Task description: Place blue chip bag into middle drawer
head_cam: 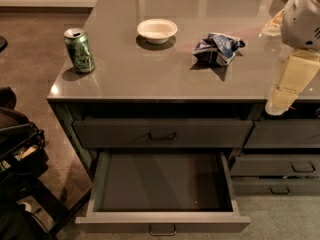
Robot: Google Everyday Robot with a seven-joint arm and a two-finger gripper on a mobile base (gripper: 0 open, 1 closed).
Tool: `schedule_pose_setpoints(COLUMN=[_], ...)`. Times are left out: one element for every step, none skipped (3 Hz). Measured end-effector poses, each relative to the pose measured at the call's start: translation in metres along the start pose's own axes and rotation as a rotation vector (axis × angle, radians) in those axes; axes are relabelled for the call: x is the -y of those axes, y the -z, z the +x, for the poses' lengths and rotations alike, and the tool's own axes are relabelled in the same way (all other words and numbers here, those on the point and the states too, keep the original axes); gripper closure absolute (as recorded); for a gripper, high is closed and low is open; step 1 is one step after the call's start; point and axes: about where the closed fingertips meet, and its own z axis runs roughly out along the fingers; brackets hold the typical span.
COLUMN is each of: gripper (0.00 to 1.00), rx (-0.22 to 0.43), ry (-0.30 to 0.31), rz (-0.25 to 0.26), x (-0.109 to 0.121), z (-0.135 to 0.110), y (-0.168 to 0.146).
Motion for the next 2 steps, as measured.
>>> schedule_pose_setpoints(gripper=[0.00,0.00], rx=[0.000,0.032], ry=[0.000,-0.002], rz=[0.000,0.011], x=[0.0000,0.0069], z=[0.0000,-0.0013], y=[0.0000,0.0001])
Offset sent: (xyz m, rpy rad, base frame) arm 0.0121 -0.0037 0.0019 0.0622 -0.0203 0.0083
